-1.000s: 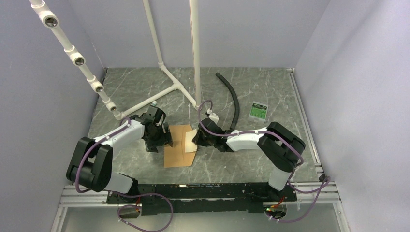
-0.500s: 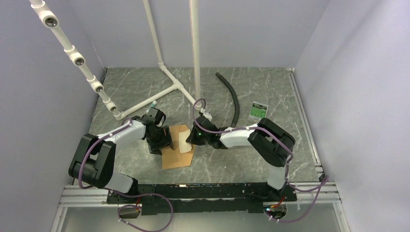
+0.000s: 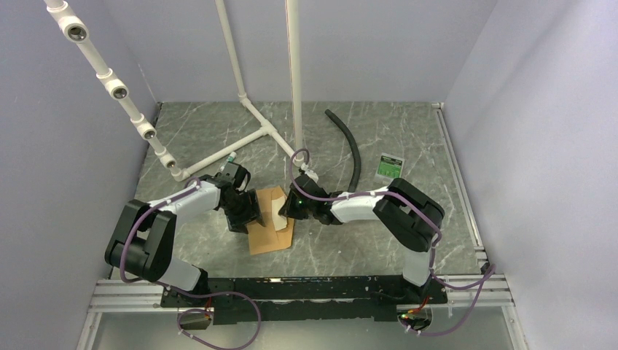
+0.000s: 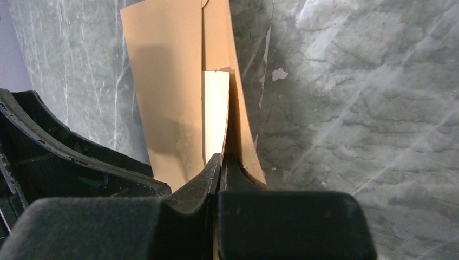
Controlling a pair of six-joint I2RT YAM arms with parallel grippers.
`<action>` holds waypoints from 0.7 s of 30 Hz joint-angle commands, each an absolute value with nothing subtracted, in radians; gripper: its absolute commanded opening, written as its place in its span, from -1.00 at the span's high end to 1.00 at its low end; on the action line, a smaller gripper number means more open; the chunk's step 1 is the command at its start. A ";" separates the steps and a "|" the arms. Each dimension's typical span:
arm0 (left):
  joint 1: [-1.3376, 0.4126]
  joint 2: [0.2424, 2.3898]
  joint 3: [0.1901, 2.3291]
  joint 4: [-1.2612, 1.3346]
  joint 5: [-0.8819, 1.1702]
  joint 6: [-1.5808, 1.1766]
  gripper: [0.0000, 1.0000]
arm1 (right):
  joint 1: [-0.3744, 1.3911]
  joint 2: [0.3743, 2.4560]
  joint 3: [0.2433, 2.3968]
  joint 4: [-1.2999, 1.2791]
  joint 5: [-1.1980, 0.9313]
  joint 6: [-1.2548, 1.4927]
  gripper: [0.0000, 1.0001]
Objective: Place the letter into the envelope and seal it
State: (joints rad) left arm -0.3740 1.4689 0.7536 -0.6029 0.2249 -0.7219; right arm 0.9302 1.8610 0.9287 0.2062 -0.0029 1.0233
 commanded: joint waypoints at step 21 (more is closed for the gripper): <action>-0.361 1.495 0.753 -0.538 0.243 -0.728 -0.20 | 0.937 1.836 1.060 0.008 0.033 0.919 -0.08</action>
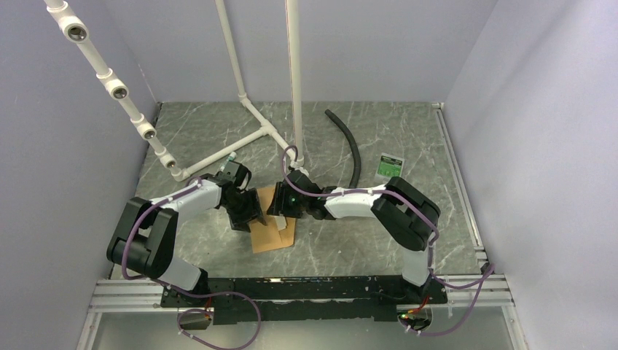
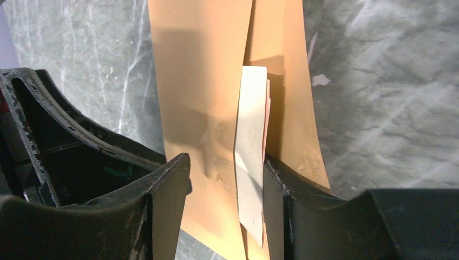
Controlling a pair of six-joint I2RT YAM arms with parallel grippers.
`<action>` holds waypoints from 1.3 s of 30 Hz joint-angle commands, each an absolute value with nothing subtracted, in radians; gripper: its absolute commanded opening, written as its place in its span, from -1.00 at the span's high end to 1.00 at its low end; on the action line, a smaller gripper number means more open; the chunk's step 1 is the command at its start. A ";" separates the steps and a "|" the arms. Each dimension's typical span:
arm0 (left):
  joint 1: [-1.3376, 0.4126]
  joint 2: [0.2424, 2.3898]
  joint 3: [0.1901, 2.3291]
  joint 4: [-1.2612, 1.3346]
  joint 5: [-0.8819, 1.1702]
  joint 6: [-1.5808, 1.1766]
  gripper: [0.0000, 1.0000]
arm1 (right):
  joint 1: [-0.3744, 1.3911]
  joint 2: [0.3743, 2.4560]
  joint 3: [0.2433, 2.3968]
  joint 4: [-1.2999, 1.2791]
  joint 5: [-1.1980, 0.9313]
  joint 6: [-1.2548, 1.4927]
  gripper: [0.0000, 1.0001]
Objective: Place the letter into the envelope and seal it
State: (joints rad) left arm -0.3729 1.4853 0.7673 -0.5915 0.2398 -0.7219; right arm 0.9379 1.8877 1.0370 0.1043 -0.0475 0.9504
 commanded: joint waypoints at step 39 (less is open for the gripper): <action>-0.336 1.522 0.720 -0.437 0.364 -0.753 0.04 | 0.927 1.796 1.124 -0.224 0.083 0.943 -0.07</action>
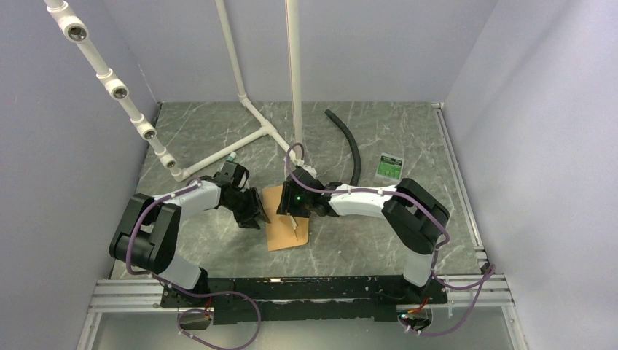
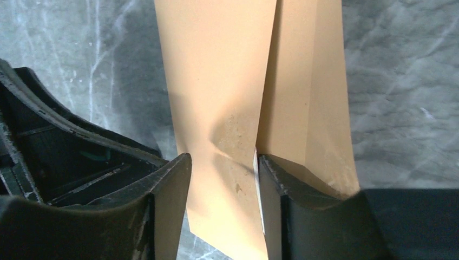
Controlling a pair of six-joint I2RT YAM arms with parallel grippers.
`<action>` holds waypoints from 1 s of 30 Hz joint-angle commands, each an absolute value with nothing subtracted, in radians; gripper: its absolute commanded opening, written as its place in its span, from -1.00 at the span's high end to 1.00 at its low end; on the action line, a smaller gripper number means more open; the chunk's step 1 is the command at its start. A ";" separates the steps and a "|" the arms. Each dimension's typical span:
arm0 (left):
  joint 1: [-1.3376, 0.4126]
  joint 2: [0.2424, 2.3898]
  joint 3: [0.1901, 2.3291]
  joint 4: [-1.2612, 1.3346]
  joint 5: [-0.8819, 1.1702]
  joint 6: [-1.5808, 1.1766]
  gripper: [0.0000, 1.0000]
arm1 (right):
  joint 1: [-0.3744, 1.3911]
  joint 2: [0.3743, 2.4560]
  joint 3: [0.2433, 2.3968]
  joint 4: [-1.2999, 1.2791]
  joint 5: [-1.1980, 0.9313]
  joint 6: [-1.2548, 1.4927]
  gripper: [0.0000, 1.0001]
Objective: Place the letter into the envelope and seal it
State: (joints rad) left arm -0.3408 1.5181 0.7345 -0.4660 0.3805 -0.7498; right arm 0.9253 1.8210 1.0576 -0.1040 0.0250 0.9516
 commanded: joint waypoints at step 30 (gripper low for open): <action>-0.336 1.511 0.595 -0.287 0.544 -0.854 0.18 | 0.962 1.886 1.171 -0.364 -0.029 1.000 -0.28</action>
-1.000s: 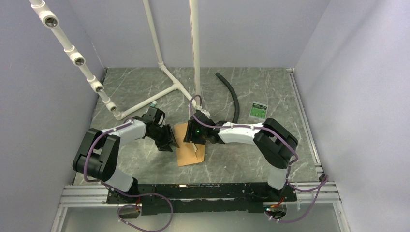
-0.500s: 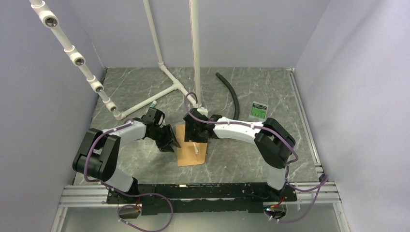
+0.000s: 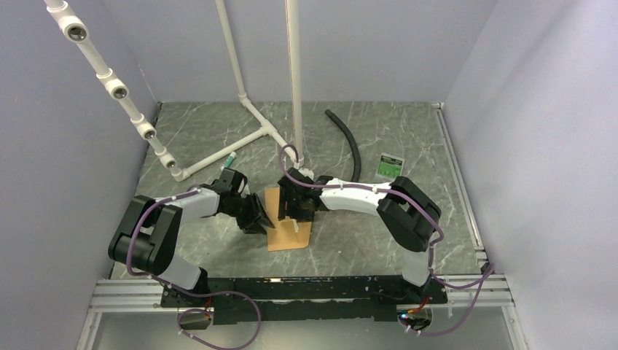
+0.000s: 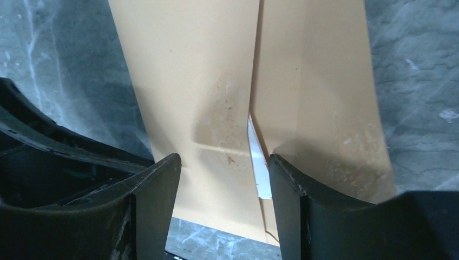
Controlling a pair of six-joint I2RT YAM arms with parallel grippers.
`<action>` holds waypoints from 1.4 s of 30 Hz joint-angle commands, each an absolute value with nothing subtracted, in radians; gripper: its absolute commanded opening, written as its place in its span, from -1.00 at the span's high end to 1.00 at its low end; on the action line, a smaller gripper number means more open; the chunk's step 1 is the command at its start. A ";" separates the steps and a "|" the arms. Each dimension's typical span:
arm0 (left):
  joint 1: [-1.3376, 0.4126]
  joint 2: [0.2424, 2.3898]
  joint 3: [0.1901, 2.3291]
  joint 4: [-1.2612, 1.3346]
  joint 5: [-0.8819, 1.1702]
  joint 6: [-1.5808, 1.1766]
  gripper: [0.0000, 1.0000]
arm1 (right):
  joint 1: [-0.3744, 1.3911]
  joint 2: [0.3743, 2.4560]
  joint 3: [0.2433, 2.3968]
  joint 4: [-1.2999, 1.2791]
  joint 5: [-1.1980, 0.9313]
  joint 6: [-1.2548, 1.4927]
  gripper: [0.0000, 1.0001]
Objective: Place the letter into the envelope and seal it
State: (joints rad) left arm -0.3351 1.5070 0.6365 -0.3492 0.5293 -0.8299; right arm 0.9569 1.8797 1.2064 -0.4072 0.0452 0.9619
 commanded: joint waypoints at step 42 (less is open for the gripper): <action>-0.327 1.789 1.390 -0.737 -0.364 -0.251 -0.64 | 0.873 1.388 1.073 -0.311 0.174 0.475 -0.27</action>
State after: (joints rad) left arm -0.3351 1.6775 1.2907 -0.6868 -0.2272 -0.4343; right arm 0.8906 1.4345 1.1004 -0.3370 0.2317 0.5690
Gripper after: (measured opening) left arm 0.855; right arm 0.636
